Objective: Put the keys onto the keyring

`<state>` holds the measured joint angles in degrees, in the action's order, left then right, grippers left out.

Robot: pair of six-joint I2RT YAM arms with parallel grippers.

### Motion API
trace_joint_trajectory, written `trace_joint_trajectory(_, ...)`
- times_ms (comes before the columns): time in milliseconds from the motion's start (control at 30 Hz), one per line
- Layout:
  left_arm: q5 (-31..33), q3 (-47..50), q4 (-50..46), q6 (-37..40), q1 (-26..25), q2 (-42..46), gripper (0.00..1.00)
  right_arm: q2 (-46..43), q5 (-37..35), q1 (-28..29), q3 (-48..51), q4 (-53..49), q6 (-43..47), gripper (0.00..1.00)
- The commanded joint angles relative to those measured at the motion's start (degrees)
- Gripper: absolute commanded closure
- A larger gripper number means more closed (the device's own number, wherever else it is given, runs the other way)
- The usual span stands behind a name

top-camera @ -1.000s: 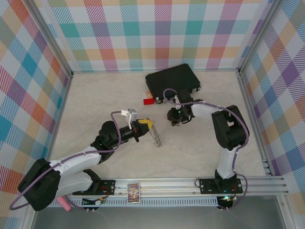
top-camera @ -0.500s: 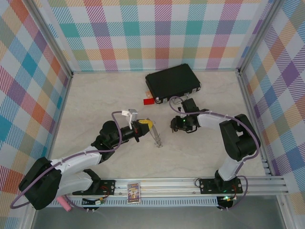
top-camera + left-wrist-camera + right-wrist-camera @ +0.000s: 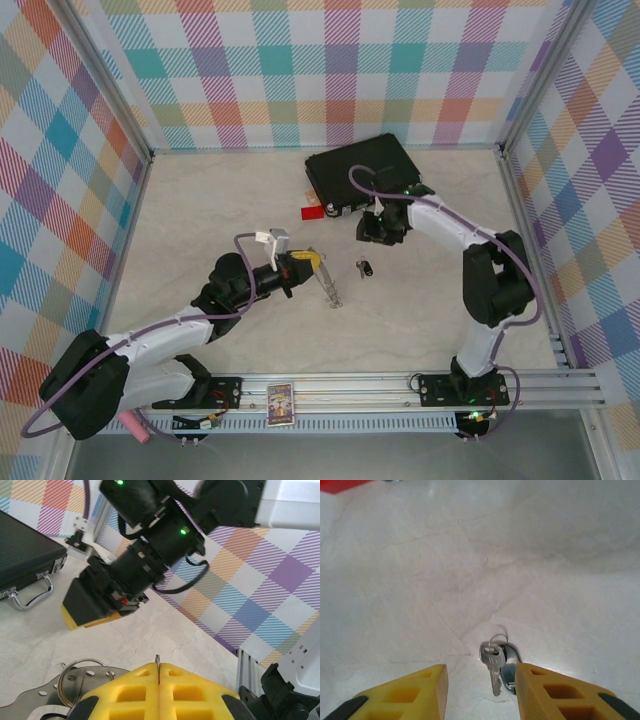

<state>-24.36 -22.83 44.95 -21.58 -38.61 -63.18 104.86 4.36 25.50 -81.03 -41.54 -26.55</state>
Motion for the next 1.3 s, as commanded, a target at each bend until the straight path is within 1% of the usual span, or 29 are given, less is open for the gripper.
trace_joint_trajectory(0, 0.08, -0.73, 2.05, 1.13, -1.02, 2.67, 1.00, 5.48, -2.92, 0.26, -6.98, -12.51, 0.53, 0.60)
trace_joint_trajectory(267, 0.54, -0.46, 1.69, 1.26, -1.03, 4.03, 1.00, 18.04, -2.21, 1.00, -23.31, -24.79, 2.15, 0.58)
trace_joint_trajectory(467, 0.57, -0.48, 1.89, 1.24, -1.03, 3.61, 1.00, 24.27, -1.99, 2.80, -29.54, -28.42, 3.42, 0.57)
trace_joint_trajectory(833, 0.37, -0.48, 2.22, 0.95, -1.01, 3.10, 1.00, 29.23, -1.46, 3.02, -31.84, -31.27, 5.53, 0.61)
trace_joint_trajectory(867, 0.37, -0.46, 2.27, 0.95, -1.03, 3.08, 1.00, 29.29, -1.53, 2.99, -31.89, -31.24, 5.77, 0.64)
trace_joint_trajectory(933, 0.32, -0.46, 2.27, 1.00, -1.03, 3.02, 1.00, 29.59, -1.70, 3.00, -31.80, -31.49, 5.98, 0.65)
trace_joint_trajectory(1000, 0.28, -0.56, 2.33, 0.94, -1.03, 2.96, 1.00, 29.61, -1.47, 2.98, -31.54, -31.50, 6.31, 0.70)
trace_joint_trajectory(1233, 0.10, -0.54, 2.51, 0.67, -1.03, 2.98, 1.00, 29.61, -1.21, 2.81, -31.26, -31.59, 6.81, 0.78)
trace_joint_trajectory(1267, 0.15, -0.55, 2.51, 0.71, -1.02, 3.03, 1.00, 29.67, -1.11, 2.72, -31.20, -31.59, 6.68, 0.81)
